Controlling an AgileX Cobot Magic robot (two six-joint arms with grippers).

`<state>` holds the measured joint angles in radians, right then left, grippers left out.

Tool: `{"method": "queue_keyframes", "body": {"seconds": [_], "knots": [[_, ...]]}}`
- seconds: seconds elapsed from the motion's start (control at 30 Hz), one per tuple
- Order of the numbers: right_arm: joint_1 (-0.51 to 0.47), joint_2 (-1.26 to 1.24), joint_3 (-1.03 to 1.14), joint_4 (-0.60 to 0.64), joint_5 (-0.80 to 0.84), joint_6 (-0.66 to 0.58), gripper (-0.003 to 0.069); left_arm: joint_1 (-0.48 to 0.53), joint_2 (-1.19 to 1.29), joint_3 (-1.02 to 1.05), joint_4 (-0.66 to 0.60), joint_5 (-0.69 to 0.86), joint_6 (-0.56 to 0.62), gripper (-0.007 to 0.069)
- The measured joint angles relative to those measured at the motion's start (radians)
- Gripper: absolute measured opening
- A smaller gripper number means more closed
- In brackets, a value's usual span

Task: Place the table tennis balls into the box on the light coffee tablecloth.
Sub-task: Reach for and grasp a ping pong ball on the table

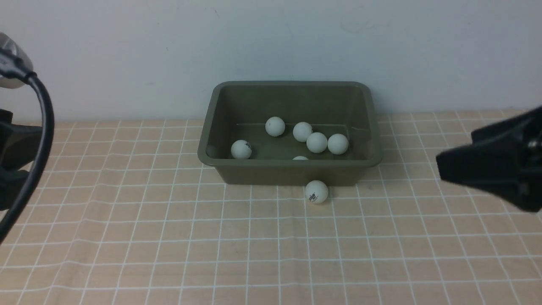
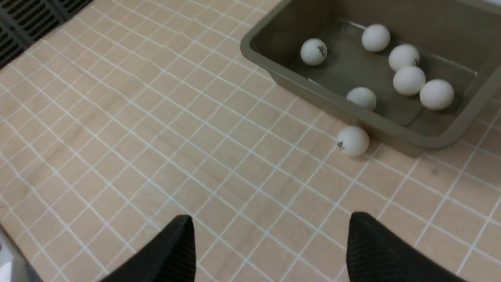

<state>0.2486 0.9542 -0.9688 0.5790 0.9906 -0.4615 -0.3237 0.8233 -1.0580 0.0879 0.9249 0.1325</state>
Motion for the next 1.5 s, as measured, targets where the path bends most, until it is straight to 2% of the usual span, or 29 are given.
{"method": "queue_keyframes", "body": {"seconds": [0.23, 0.4, 0.47, 0.5, 0.6, 0.73, 0.93, 1.07, 1.33, 1.43, 1.5], "knots": [[0.0, 0.018, 0.194, 0.018, -0.191, -0.12, 0.047, 0.0, 0.0, 0.0, 0.0, -0.011, -0.001, 0.0266], [0.0, 0.068, 0.232, 0.075, -0.28, -0.238, 0.047, 0.0, 0.0, 0.0, 0.0, -0.016, -0.011, 0.0266], [0.0, 0.119, 0.233, 0.136, -0.315, -0.341, 0.047, 0.0, 0.0, 0.0, 0.0, -0.017, -0.015, 0.0266], [0.0, 0.123, 0.233, 0.141, -0.315, -0.341, 0.047, 0.0, 0.0, 0.0, 0.0, -0.017, -0.015, 0.0266], [0.0, 0.225, 0.233, 0.236, -0.362, -0.503, 0.0454, 0.0, 0.0, 0.0, 0.0, -0.017, -0.021, 0.0266], [0.008, 0.336, 0.233, 0.358, -0.381, -0.621, 0.0425, 0.0, 0.0, 0.0, 0.0, -0.017, -0.025, 0.0266], [0.134, 0.457, 0.233, 0.545, -0.439, -0.807, 0.039, 0.0, 0.0, 0.0, 0.0, -0.017, -0.025, 0.0266], [0.198, 0.485, 0.233, 0.608, -0.511, -0.851, 0.0378, 0.0, 0.0, 0.0, 0.001, -0.017, -0.026, 0.0266], [0.207, 0.488, 0.233, 0.637, -0.603, -0.911, 0.034, 0.0, 0.0, 0.0, 0.004, -0.014, -0.026, 0.0266], [0.207, 0.49, 0.233, 0.694, -0.647, -0.946, 0.0321, 0.0, 0.0, 0.0, 0.004, -0.014, -0.026, 0.0266], [0.207, 0.492, 0.233, 0.792, -0.718, -0.959, 0.031, 0.0, 0.0, 0.0, 0.004, -0.013, -0.026, 0.0266]]}}
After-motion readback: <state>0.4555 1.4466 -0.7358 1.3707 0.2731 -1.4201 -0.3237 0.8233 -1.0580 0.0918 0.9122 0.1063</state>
